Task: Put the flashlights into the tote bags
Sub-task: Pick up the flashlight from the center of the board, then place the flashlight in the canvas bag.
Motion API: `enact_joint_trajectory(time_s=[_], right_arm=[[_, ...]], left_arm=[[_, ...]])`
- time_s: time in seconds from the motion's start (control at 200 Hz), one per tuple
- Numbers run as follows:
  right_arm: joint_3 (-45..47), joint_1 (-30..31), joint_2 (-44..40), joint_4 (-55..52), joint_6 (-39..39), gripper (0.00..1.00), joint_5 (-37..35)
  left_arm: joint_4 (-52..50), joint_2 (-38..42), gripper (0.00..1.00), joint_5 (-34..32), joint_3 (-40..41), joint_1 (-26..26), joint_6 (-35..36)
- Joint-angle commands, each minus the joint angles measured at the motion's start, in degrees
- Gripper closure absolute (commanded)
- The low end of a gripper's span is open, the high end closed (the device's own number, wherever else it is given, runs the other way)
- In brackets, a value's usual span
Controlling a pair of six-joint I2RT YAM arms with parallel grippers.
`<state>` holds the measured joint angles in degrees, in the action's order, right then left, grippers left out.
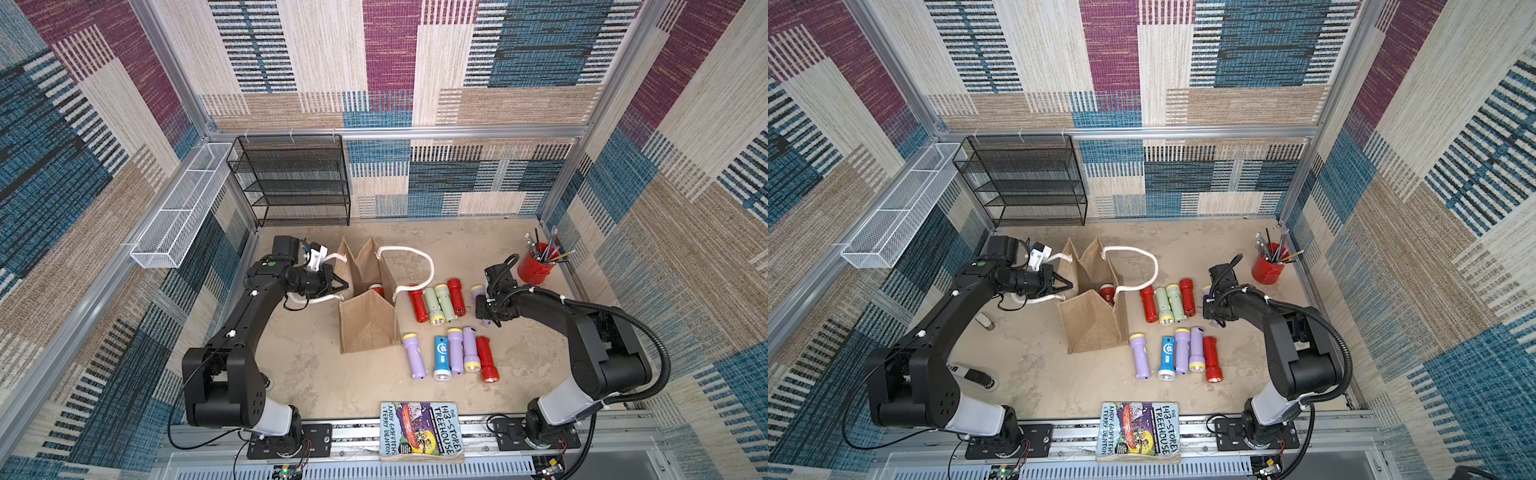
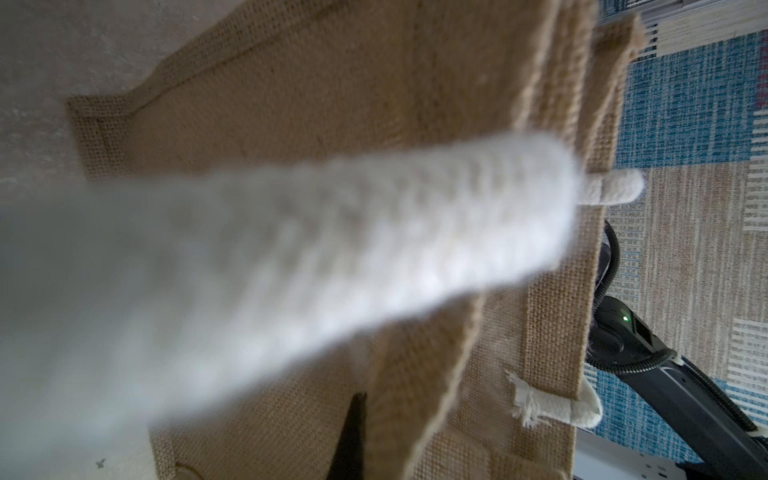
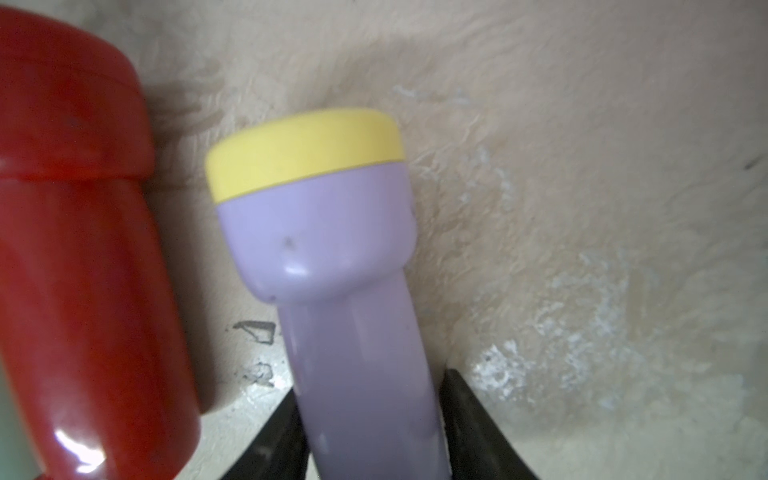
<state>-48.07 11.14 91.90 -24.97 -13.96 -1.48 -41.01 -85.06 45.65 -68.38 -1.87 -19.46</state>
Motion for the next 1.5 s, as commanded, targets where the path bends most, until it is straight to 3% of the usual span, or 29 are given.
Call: enact_joint_trajectory(time_s=[0.0,0.16,0.441,0.681,0.776,0.982,1.227,1.497], right_arm=[[0.6,0.4,0.1,-5.2,-1.9,0.53,3.7],[0.3,0.4,-0.1,-5.4,-2.1,0.63,3.5],[-4.7,0.4,-3.5,-8.9,-2.2,0.66,4.7],[-15.6,0.5,-9.4,-11.0,-2.7,0.66,17.3],[-21.2,1.4,-10.3,-12.2,-3.8,0.66,19.3],[-37.5,9.4,-8.0,-14.4,-4.7,0.66,22.9],[-54.4,21.0,0.3,-13.0,-5.3,0.67,23.9],[-63.1,29.1,12.2,-9.2,-4.2,0.68,31.6]], left_arm=[[-1.1,0.3,0.96,0.8,-0.2,0.0,1.5],[-1.1,0.4,0.96,0.8,-0.3,0.1,1.4],[-1.1,0.6,0.96,0.9,-0.4,0.1,1.2],[-1.1,0.5,0.96,1.3,-0.7,0.1,1.1],[-1.1,0.6,0.96,1.6,-0.6,0.1,1.1],[-1.0,0.3,0.96,3.1,-0.8,0.0,1.0],[-1.0,0.7,0.96,3.2,-0.7,0.0,1.0],[-1.0,1.0,0.96,3.5,-0.8,0.0,0.9]])
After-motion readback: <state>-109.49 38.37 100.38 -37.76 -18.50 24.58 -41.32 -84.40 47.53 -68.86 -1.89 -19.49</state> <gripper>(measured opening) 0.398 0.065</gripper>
